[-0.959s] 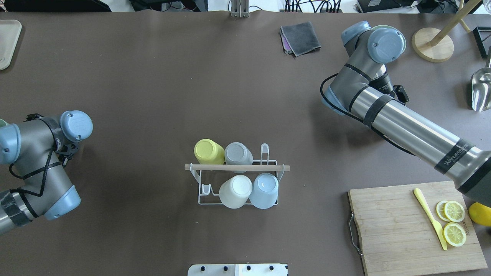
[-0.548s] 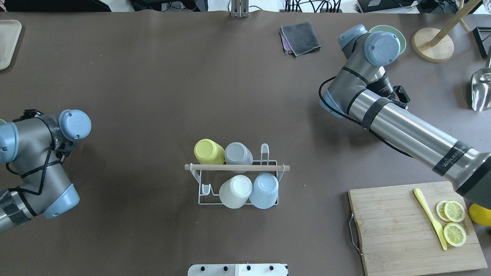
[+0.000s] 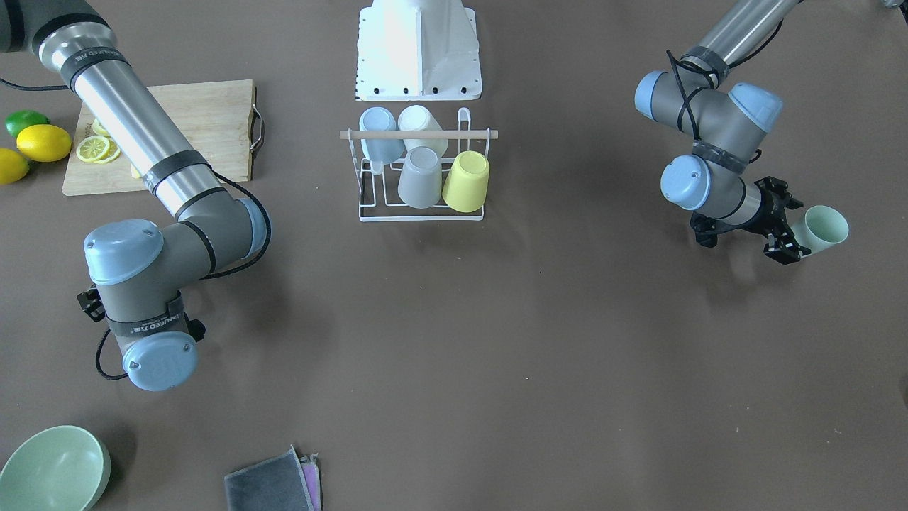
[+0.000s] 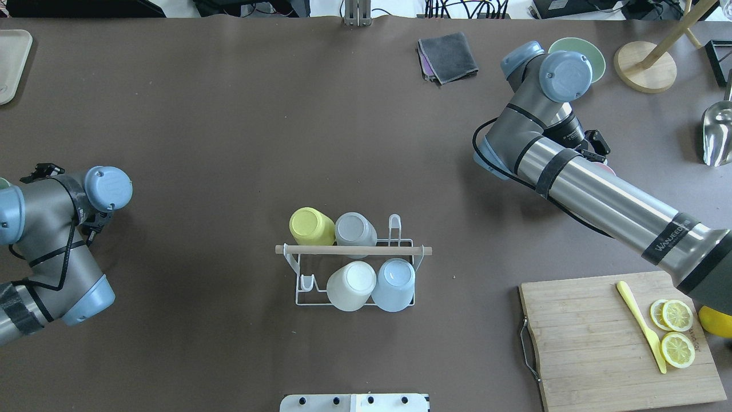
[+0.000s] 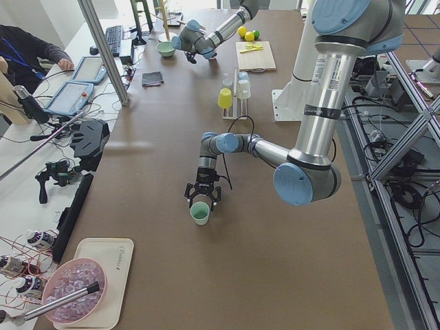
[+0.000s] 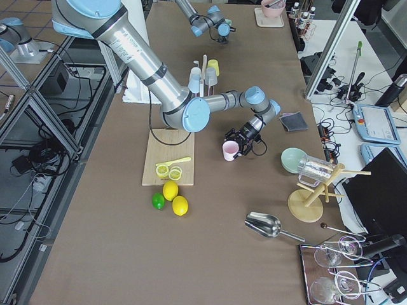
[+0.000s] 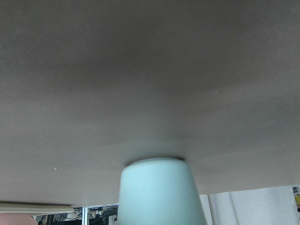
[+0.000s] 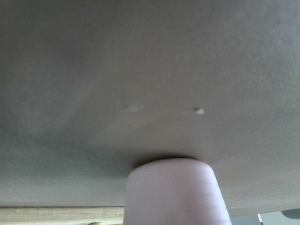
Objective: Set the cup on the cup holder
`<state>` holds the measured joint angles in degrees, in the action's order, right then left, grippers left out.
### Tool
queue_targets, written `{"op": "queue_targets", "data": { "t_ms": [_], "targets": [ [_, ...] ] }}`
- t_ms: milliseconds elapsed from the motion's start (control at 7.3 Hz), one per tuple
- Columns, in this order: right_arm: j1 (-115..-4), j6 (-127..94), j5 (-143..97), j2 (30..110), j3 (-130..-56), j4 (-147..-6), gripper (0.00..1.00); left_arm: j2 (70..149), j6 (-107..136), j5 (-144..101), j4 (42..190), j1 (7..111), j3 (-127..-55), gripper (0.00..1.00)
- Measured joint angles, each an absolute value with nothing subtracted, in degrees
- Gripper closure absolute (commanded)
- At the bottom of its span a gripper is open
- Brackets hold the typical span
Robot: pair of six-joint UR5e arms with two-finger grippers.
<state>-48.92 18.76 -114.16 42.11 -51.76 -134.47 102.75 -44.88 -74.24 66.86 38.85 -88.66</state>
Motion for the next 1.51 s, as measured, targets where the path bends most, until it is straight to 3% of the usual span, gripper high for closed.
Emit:
{"op": "queue_targets", "data": {
  "t_ms": [548,959,1508],
  "targets": [
    [-48.45,18.49,-113.19,42.10,-51.11,-134.47,0.06,100.03,-45.14,-74.09,70.03,39.17,-88.50,0.02],
    [-48.42,18.51,-112.57,41.96,-51.16,-134.47,0.39,99.04,-45.28,-74.09,71.29,39.35,-88.58,0.02],
    [-48.48,18.86,-112.50,41.92,-53.35,-136.09,0.42,96.51,-45.63,-74.09,74.60,40.21,-89.06,0.02]
  ]
}}
